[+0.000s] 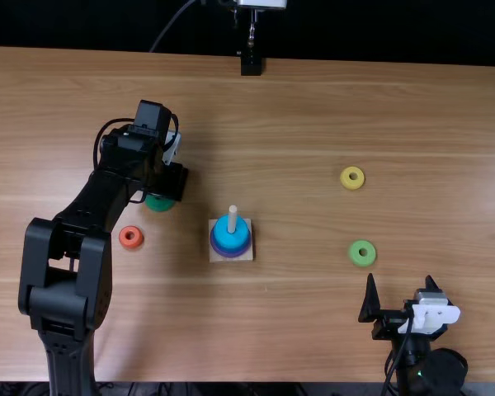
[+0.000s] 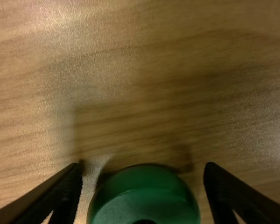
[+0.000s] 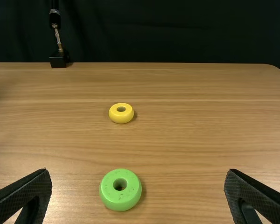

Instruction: Build the Hanoi tower: stack the rings onto the peg from bottom to top in this color order: purple, dark blue, light blue, dark green, light green, yellow, orange.

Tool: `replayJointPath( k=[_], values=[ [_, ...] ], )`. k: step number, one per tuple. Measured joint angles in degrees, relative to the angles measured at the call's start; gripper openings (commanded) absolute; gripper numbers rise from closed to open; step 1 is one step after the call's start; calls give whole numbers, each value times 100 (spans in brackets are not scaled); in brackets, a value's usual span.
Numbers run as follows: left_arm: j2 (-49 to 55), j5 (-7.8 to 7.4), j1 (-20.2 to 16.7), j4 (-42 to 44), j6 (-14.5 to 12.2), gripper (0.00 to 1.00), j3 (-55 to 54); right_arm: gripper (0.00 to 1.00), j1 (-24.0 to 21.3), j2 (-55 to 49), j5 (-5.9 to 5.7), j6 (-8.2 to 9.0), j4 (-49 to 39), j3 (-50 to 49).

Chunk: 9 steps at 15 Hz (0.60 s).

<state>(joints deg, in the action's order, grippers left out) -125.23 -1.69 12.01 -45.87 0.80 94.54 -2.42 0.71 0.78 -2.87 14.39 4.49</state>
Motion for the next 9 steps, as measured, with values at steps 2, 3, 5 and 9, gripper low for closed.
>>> replayJointPath(
  k=[2,3,5,9],
  values=[
    [-2,-2,0,-81,4,100,0,100,0,0,0,0,-7,0],
    [-2,2,0,-181,2,100,0,100,2,0,0,0,-2,-2],
    [-2,0,-2,-315,0,100,0,100,0,2,0,0,-4,0],
    [-2,4,-2,-417,-9,100,0,100,0,2,0,0,-2,0]
  ],
)
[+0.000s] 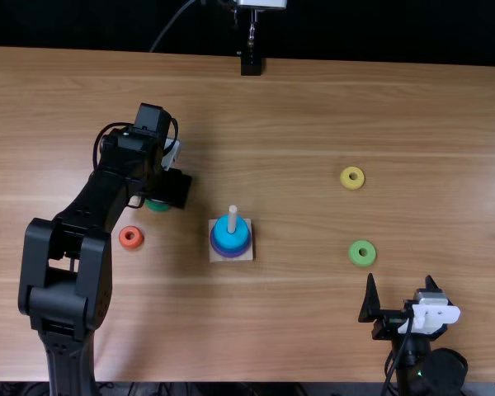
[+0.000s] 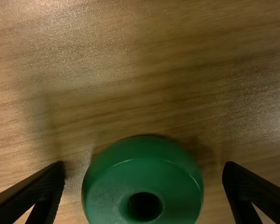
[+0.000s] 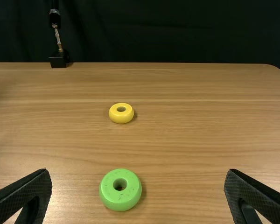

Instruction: Build the Hanoi tower: stack the rings onto the peg from bottom to top in this color order: purple, dark blue, light blue, dark green, light green, yellow, orange.

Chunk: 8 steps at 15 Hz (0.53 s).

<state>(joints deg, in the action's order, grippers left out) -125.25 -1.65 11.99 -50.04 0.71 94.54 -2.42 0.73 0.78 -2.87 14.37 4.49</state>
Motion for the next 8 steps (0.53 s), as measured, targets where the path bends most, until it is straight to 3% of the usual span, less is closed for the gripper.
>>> replayJointPath(
  k=[5,8],
  values=[
    [0,44,2,-221,-87,100,0,100,0,-2,0,0,-2,0],
    [2,103,0,-221,-118,44,0,100,0,-2,2,0,0,-2]
  ],
)
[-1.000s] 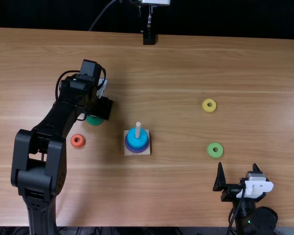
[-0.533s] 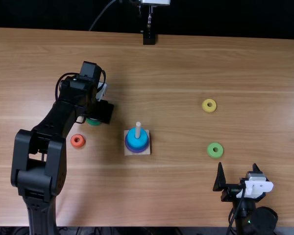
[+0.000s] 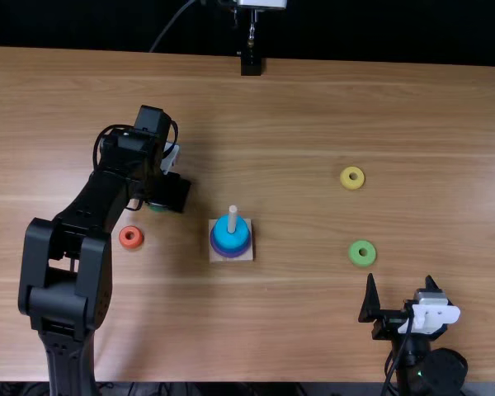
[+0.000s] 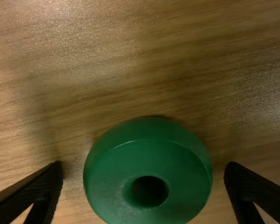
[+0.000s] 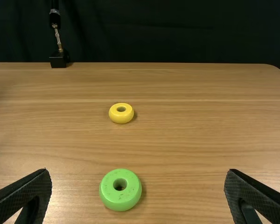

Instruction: Build the Hanoi tower: stack the rings onto the peg from bottom to top in this color order: purple, dark blue, light blue, dark green, light green, yellow, orange.

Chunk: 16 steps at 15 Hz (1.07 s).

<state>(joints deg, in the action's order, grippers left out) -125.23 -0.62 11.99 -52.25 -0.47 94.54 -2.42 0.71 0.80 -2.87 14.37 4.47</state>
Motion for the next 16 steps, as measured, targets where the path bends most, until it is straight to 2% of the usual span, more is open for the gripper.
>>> replayJointPath(
  k=[5,9,11,16],
  values=[
    [0,-9,-2,83,-20,2,-7,100,0,0,-2,0,-2,2],
    [13,-31,2,-9,-17,0,-7,100,0,2,0,0,-2,2],
    [94,-90,2,-63,-13,0,-4,100,0,0,0,0,-2,2],
    [1067,-107,37,-433,-11,0,42,100,0,2,0,0,-2,2]
  ],
)
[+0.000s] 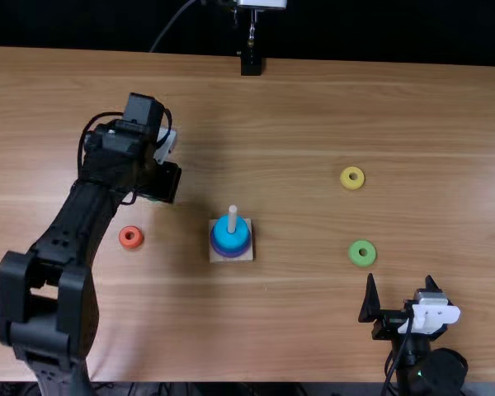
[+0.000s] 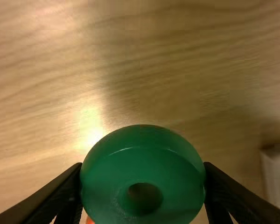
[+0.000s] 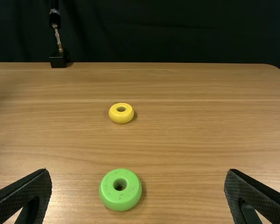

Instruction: Build the Hanoi tower: stack the rings onto the peg from bottom to top in this color order: purple, dark blue, light blue, dark green, light green, yellow, orange.

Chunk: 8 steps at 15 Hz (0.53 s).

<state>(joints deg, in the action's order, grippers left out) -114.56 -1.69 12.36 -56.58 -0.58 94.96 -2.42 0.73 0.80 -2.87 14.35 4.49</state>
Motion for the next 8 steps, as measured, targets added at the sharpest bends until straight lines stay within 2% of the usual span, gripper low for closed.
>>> replayJointPath(
  k=[4,8],
  values=[
    [382,-7,245,-1318,22,0,640,100,0,-2,-2,0,2,0],
    [638,-7,455,-1615,90,0,949,100,0,0,0,0,2,-2]
  ],
)
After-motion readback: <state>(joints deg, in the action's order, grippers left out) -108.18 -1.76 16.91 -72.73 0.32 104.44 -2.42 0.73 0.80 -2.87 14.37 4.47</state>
